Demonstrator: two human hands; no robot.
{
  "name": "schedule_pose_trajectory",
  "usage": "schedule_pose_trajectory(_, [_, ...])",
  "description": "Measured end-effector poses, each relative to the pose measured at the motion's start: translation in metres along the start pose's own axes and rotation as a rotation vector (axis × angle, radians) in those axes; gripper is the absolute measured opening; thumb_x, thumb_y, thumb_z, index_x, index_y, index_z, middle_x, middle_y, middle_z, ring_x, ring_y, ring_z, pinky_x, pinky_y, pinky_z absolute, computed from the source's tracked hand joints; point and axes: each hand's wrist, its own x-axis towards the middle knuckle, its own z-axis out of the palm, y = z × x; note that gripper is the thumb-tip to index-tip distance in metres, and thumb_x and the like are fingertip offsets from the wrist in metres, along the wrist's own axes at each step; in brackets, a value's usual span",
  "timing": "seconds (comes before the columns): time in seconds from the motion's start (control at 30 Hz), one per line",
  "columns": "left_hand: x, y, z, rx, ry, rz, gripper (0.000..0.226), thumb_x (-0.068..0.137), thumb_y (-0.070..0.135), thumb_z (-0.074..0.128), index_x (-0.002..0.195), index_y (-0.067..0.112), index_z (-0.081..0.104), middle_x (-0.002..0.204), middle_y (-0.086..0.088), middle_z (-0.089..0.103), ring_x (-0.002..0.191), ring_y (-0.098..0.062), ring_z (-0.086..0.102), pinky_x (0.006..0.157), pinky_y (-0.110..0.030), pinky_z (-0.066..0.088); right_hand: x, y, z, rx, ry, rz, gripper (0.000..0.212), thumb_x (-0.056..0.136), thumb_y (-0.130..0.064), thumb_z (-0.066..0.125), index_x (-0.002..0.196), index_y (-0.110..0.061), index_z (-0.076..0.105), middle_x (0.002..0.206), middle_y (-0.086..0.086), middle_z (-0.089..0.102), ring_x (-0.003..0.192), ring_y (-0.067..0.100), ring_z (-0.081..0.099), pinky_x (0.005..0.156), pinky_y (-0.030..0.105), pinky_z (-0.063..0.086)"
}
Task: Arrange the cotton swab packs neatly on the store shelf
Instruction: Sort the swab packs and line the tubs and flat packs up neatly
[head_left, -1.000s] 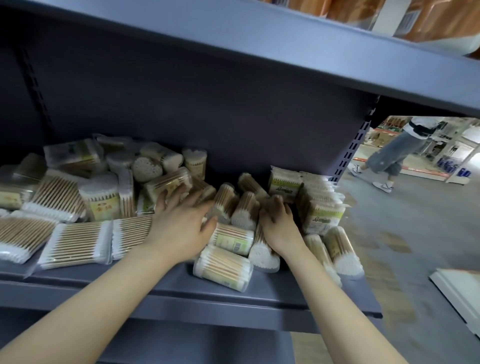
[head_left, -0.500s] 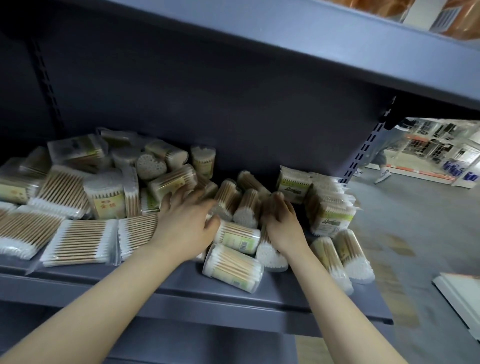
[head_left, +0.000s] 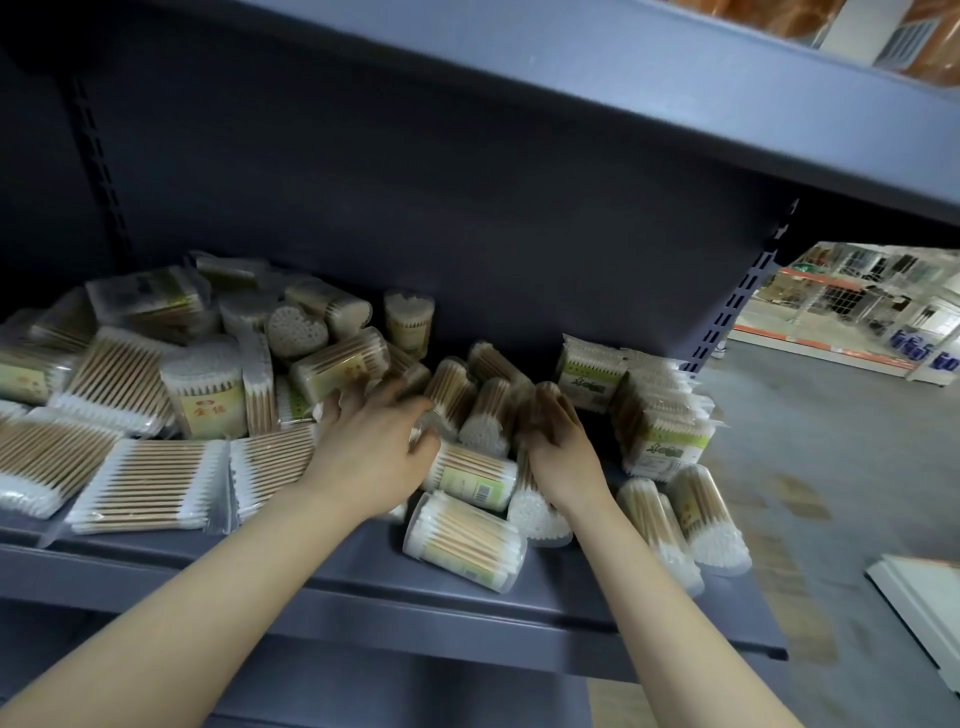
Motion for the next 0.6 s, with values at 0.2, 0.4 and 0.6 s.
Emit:
schedule_pose_trajectory(0.2, [-0.002, 0.001, -0.001, -0.013, 0.018, 0.009, 0.066, 0.076, 0.049, 0.02, 0.137, 0.035, 0.039, 0.149, 0.004, 0.029, 0.134, -0.029, 0.024, 0.11, -0.04, 0.017, 0.001, 0.0, 0.0, -0.024, -0.012, -0.02, 0.055, 0.093, -0.013, 0.041, 0.145, -0.022, 0.027, 0.155, -0.004, 0.016, 0.139, 0.018, 0.026, 0.092, 0.016, 0.024])
schedule_pose_trajectory(0.4, [-0.003, 0.003, -0.004, -0.04, 0.073, 0.045, 0.047, 0.092, 0.038, 0.039, 0.139, 0.031, 0.037, 0.15, 0.004, 0.027, 0.135, -0.027, 0.025, 0.108, -0.036, 0.02, 0.0, -0.007, -0.006, -0.171, -0.001, -0.093, 0.044, 0.09, -0.012, 0.043, 0.135, -0.011, 0.041, 0.139, 0.011, 0.04, 0.131, 0.031, 0.034, 0.107, 0.038, 0.03])
schedule_pose_trajectory(0.6, [-0.007, 0.003, -0.006, -0.062, 0.179, 0.045, 0.042, 0.092, 0.036, 0.044, 0.133, 0.028, 0.046, 0.141, 0.0, 0.042, 0.126, -0.026, 0.037, 0.101, -0.035, 0.031, -0.005, -0.025, -0.013, -0.193, 0.027, -0.126, 0.047, 0.089, -0.013, 0.044, 0.137, -0.014, 0.04, 0.14, 0.009, 0.04, 0.13, 0.029, 0.034, 0.107, 0.042, 0.03])
